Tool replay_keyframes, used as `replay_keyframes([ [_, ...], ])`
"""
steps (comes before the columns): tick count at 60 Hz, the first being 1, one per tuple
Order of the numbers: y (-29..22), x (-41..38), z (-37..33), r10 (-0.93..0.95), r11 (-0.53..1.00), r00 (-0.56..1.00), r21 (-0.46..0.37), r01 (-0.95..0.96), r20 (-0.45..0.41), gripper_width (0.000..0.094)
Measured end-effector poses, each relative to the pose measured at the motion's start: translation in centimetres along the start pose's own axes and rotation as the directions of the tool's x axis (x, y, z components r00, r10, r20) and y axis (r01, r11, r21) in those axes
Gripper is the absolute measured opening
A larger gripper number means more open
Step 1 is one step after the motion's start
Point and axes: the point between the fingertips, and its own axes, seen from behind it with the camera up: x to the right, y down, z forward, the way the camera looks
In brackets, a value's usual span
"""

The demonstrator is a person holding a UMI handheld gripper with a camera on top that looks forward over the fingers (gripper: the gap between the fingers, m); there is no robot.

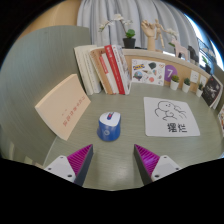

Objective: Arrange mouse

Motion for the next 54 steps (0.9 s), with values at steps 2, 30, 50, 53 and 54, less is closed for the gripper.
replay_keyframes([
  [2,0.0,-0.5,1.3,-0.002,1.000,1.000,-0.012,0.002,-0.005,0.0816],
  [30,-5.3,-0.8,10.7,-0.094,0.993,0.991,-0.075,0.086,-0.101,0.0585],
  [50,-5.7,-0.5,11.2,-0.026,0.990,0.996,-0.140,0.014,-0.086,0.0381],
  [53,-5.8,-0.5,11.1,-0.023,0.988,0.997,-0.157,0.010,-0.080,0.0380],
  [54,-5.8,-0.5,11.1,-0.019,0.987,0.997,-0.163,0.006,-0.078,0.0380],
])
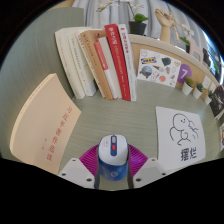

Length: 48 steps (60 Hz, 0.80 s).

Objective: Arrange mouse

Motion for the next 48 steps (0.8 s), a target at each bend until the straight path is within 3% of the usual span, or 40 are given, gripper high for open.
replay_keyframes([
  [7,-2.2,1.6,-1.9,-0.035,0.999,0.999,0.007,0.035,-0.021,0.0382],
  [21,-15.2,10.7,-13.2,0.002,0.957,0.996,0.290,0.026,-0.094,0.0383],
  [30,-19.0,18.4,-17.1,0.041,0.919,0.990,0.393,0.016,-0.136,0.0382],
  [39,-16.8,24.5,-13.6,0.087,0.934,0.987,0.356,-0.035,-0.132,0.0380],
  [48,-11.1,27.1,-7.4,0.123,0.967,0.987,0.236,-0.096,-0.103,0.0379],
])
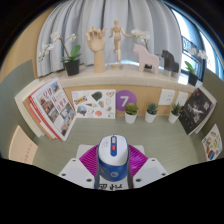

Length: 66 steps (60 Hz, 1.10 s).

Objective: Arrange mouse

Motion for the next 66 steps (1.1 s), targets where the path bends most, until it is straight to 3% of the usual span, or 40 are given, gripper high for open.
replay_keyframes([
  [16,10.5,-0.9,5.7,-0.019,0.984,0.999,-0.179,0.026,0.040,0.0397],
  [17,9.9,-0.8,5.9,-0.019,0.989,0.999,-0.147,0.024,0.037,0.0381],
  [22,10.0,-0.7,5.9,-0.016,0.988,1.000,-0.151,0.018,0.017,0.0404],
  [34,10.5,-0.7,6.1,-0.004,0.982,1.000,-0.188,0.007,0.016,0.0584],
  [38,10.4,-0.1,5.3,-0.025,0.977,1.000,-0.210,0.024,-0.001,0.0724],
  [43,8.3,0.1,3.1,-0.027,0.985,1.000,-0.169,0.025,-0.008,0.0829],
  [66,-1.2,1.5,-15.8,0.038,0.994,0.999,0.099,-0.037,-0.010,0.0821],
])
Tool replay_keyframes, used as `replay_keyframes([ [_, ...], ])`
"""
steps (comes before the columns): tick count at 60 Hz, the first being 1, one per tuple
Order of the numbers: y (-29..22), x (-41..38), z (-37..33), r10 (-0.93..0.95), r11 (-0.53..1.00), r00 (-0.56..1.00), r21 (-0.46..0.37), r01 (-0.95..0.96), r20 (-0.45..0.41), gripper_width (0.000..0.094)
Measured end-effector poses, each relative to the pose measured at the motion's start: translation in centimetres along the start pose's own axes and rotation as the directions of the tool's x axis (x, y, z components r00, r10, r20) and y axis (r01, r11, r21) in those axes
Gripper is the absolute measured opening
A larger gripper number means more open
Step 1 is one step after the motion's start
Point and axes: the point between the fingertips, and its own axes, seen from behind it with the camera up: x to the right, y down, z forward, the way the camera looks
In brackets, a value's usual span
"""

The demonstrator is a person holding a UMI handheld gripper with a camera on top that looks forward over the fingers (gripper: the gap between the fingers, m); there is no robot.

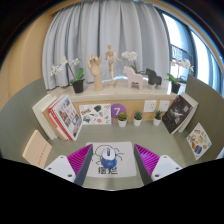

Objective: Arrange mouse

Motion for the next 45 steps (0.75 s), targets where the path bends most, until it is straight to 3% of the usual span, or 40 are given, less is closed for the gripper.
replay_keyframes([
  [11,-0.7,0.4,-6.7,-0.027,0.998,0.999,0.054,0.028,-0.017,0.0820],
  [24,0.8,0.1,-12.0,-0.049,0.997,0.999,0.062,0.050,-0.021,0.0824],
  [45,2.4,-1.6,-15.0,-0.072,0.995,0.997,0.072,0.071,0.001,0.0825],
])
